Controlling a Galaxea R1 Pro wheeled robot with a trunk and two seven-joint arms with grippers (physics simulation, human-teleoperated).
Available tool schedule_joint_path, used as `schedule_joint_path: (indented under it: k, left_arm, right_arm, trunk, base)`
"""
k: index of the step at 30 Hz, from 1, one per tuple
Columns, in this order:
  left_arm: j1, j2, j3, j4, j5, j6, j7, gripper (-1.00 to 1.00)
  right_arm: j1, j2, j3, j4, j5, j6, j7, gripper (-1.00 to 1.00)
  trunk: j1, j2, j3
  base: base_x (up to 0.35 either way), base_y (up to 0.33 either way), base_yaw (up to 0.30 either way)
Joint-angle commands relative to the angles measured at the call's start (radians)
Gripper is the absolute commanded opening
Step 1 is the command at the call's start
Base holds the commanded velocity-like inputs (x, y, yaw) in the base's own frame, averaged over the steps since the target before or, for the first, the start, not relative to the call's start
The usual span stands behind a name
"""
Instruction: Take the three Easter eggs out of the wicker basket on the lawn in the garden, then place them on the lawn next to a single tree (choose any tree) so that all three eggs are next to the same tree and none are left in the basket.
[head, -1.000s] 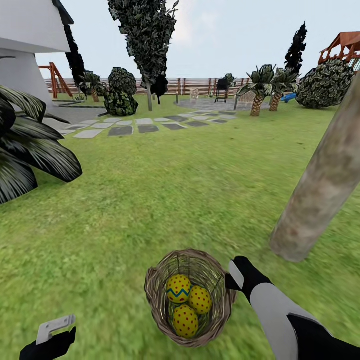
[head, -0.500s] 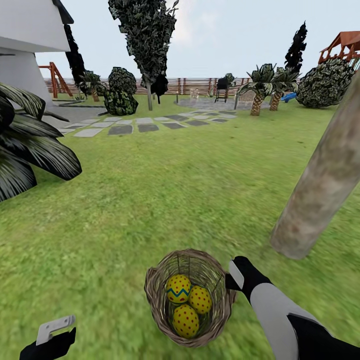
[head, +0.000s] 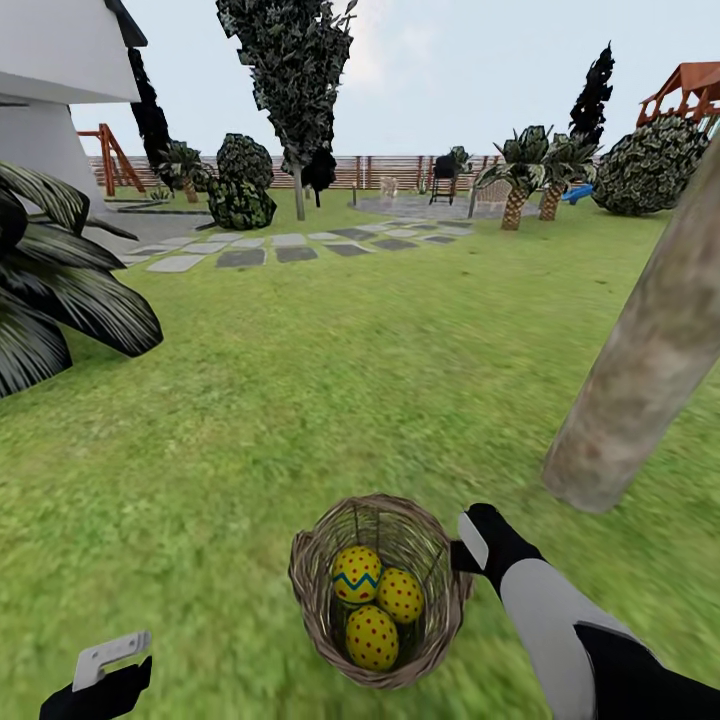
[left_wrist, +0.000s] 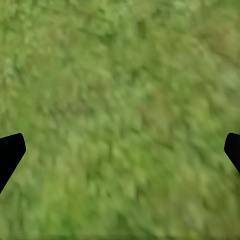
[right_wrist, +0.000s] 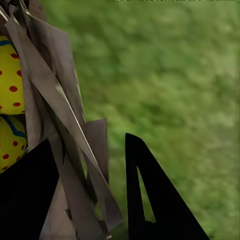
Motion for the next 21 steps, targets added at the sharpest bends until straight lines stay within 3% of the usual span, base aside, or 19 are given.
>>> schedule_joint_path:
  k: [1, 6, 18, 19, 21]
  left_arm:
    - [0.0, 0.0, -0.001, -0.002, 0.002, 0.005, 0.004, 1.0]
    - [0.0, 0.0, -0.001, -0.002, 0.002, 0.005, 0.004, 1.0]
    - [0.0, 0.0, -0.001, -0.002, 0.003, 0.005, 0.005, 1.0]
    - [0.0, 0.0, -0.001, -0.002, 0.003, 0.005, 0.005, 1.0]
    - [0.0, 0.0, -0.001, -0.003, 0.003, 0.005, 0.005, 1.0]
  right_arm:
    - [0.014, 0.001, -0.012, 0.024, -0.001, -0.05, -0.003, -1.0]
    - [0.014, 0.001, -0.012, 0.024, -0.001, -0.05, -0.002, -1.0]
    - [0.014, 0.001, -0.012, 0.024, -0.001, -0.05, -0.003, -1.0]
    - [0.014, 0.001, -0.012, 0.024, -0.001, -0.05, -0.003, 1.0]
    - [0.014, 0.001, -0.012, 0.024, -0.001, -0.05, -0.003, 1.0]
  trunk:
    - [0.004, -0.007, -0.004]
    - [0.023, -0.042, -0.02]
    - [0.023, -0.042, -0.02]
    - [0.023, -0.042, -0.02]
    - [0.023, -0.042, -0.02]
  base:
    - [0.0, 0.0, 0.0]
    - [0.0, 0.0, 0.0]
    - [0.0, 0.0, 0.0]
    - [0.0, 0.0, 0.0]
    - [0.0, 0.0, 0.0]
